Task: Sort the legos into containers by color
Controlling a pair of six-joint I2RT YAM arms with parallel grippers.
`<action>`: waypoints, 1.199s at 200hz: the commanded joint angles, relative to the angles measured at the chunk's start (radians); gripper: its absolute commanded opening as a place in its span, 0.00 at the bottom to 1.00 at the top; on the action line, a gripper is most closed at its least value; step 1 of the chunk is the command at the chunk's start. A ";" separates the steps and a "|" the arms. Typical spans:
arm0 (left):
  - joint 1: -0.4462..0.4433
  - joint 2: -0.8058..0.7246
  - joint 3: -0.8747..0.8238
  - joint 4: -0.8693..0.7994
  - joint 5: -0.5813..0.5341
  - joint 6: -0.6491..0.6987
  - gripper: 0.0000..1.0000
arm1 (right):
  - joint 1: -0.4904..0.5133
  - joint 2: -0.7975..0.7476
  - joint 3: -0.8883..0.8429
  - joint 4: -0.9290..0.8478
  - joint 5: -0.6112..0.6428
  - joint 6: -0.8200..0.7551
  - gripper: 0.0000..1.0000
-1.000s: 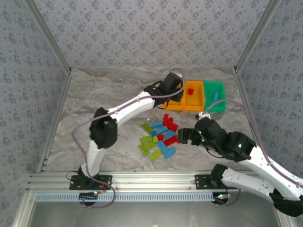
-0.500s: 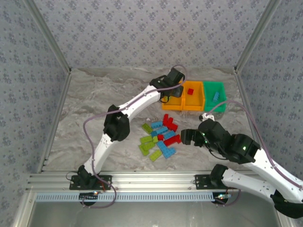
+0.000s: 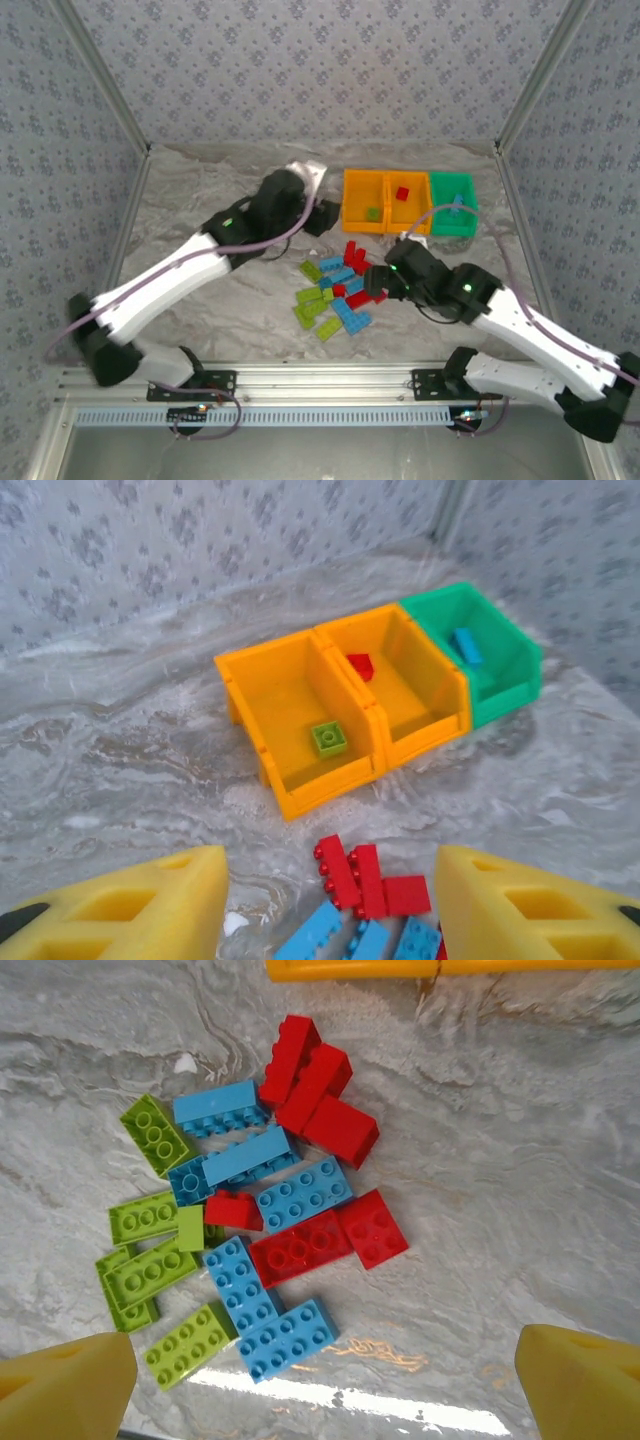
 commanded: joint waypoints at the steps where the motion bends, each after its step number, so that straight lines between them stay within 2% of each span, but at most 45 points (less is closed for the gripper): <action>1: 0.002 -0.182 -0.171 0.001 0.060 0.139 0.62 | -0.047 0.115 0.013 0.124 -0.070 -0.017 1.00; 23: 0.002 -0.383 -0.274 -0.118 0.117 0.247 0.67 | -0.116 0.276 0.052 0.211 -0.139 -0.056 0.98; 43: 0.002 -0.517 -0.333 -0.246 0.173 0.373 0.77 | -0.155 0.431 0.127 0.229 -0.125 -0.086 0.95; 77: 0.002 -0.643 -0.434 -0.372 0.196 0.549 0.99 | -0.202 0.665 0.274 0.236 -0.095 -0.102 0.78; 100: 0.002 -0.681 -0.482 -0.369 0.227 0.593 0.99 | -0.218 0.802 0.363 0.220 -0.061 -0.127 0.68; 142: 0.002 -0.655 -0.516 -0.355 0.310 0.642 0.99 | -0.226 0.959 0.455 0.214 -0.065 -0.133 0.66; 193: 0.002 -0.649 -0.546 -0.301 0.347 0.642 0.99 | -0.229 1.036 0.472 0.220 -0.071 -0.133 0.45; 229: 0.001 -0.653 -0.554 -0.288 0.342 0.636 0.99 | -0.232 1.056 0.478 0.217 -0.083 -0.133 0.41; 240: 0.002 -0.653 -0.554 -0.286 0.342 0.634 0.99 | -0.234 1.056 0.481 0.219 -0.089 -0.133 0.34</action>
